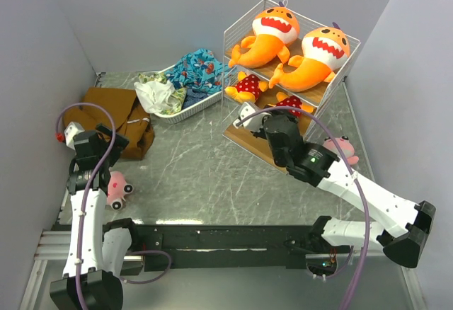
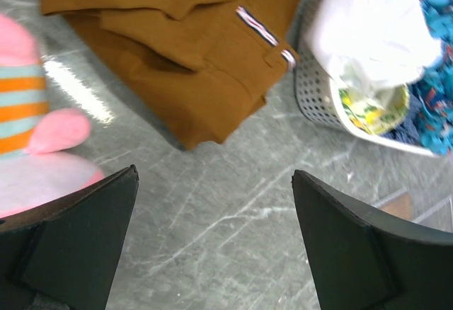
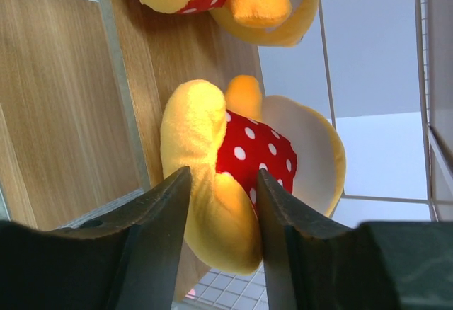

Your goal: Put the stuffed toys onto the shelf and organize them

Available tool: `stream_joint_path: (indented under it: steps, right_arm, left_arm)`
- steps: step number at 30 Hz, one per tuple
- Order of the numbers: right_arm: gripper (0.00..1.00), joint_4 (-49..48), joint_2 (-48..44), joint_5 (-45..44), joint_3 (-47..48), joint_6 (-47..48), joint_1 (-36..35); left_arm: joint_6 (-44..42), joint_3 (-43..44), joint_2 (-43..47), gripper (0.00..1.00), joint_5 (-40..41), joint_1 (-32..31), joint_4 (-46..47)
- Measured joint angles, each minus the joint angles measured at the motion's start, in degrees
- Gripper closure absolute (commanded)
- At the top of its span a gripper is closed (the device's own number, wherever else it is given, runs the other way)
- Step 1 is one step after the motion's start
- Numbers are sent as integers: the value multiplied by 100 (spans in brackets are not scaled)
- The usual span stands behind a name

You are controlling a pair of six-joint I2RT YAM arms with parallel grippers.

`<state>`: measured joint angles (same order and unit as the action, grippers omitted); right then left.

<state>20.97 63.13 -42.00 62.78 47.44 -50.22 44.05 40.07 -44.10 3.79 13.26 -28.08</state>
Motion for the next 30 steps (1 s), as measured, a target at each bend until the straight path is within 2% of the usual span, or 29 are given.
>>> stream_joint_path:
  steps: [5, 10, 18, 22, 30]
  right_arm:
    - [38, 129, -120, 11, 4, -2, -59]
    - [32, 437, -297, 127, 33, -70, -352]
    - [31, 706, -485, 149, 109, -289, -955]
    - [31, 876, -527, 131, 140, -459, -1486]
    - [31, 953, -518, 120, 181, -780, -2085]
  left_arm:
    - [363, 31, -149, 4, 595, 0, -254]
    - [1235, 232, -505, 4, 1493, 0, -997]
    - [2555, 345, -627, 3, 2245, 0, -1982]
    - [3128, 422, -507, 3, 2662, 0, -2459]
    - [3978, 247, -334, 1, 3163, 0, -2771]
